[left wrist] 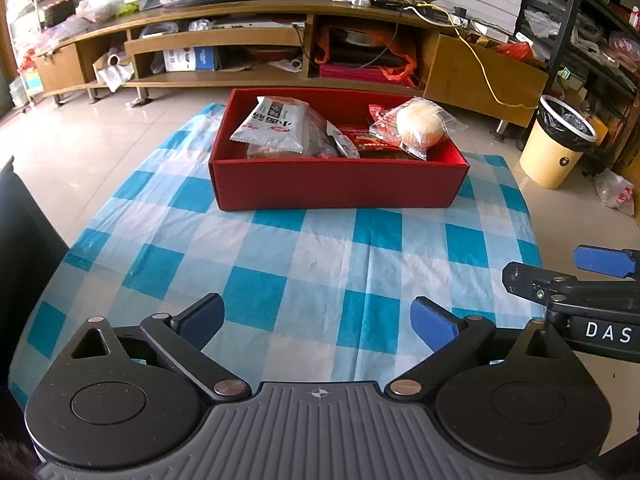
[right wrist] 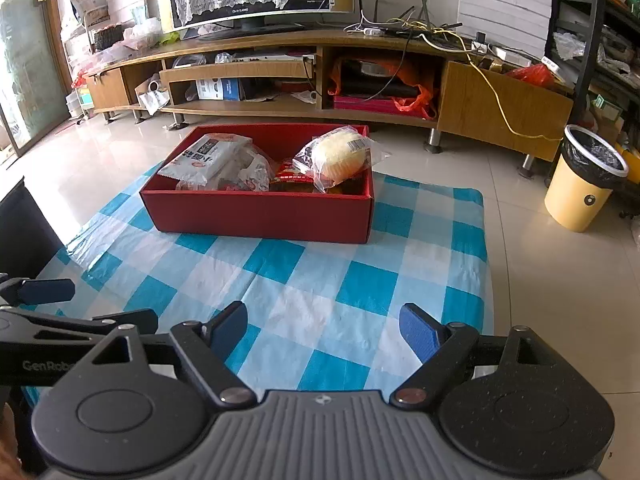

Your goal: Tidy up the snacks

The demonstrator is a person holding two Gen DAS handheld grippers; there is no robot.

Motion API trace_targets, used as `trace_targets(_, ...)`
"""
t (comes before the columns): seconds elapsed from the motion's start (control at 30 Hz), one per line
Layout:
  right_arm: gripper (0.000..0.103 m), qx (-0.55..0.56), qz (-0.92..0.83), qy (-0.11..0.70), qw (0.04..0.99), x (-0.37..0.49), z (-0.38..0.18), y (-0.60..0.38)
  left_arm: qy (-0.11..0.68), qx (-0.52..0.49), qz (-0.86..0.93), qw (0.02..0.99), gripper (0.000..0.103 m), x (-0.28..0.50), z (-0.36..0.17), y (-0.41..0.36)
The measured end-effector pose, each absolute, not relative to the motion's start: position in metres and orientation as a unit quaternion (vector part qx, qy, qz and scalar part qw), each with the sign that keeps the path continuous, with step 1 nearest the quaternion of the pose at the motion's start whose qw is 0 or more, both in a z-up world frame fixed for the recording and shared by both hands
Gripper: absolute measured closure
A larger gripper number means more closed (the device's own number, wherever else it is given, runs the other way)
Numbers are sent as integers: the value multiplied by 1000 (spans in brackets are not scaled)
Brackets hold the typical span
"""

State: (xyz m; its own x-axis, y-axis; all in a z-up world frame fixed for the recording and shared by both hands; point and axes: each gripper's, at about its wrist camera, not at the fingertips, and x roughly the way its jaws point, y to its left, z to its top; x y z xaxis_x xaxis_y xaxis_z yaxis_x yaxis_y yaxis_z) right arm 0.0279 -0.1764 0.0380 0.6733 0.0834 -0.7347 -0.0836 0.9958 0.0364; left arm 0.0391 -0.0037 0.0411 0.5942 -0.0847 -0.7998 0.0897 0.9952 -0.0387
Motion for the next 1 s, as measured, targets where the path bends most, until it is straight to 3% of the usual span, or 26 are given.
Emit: trace_targets(1.0,14,3,57,409,911,19,34,-171,447,13,-38,894,0,36,36,-2)
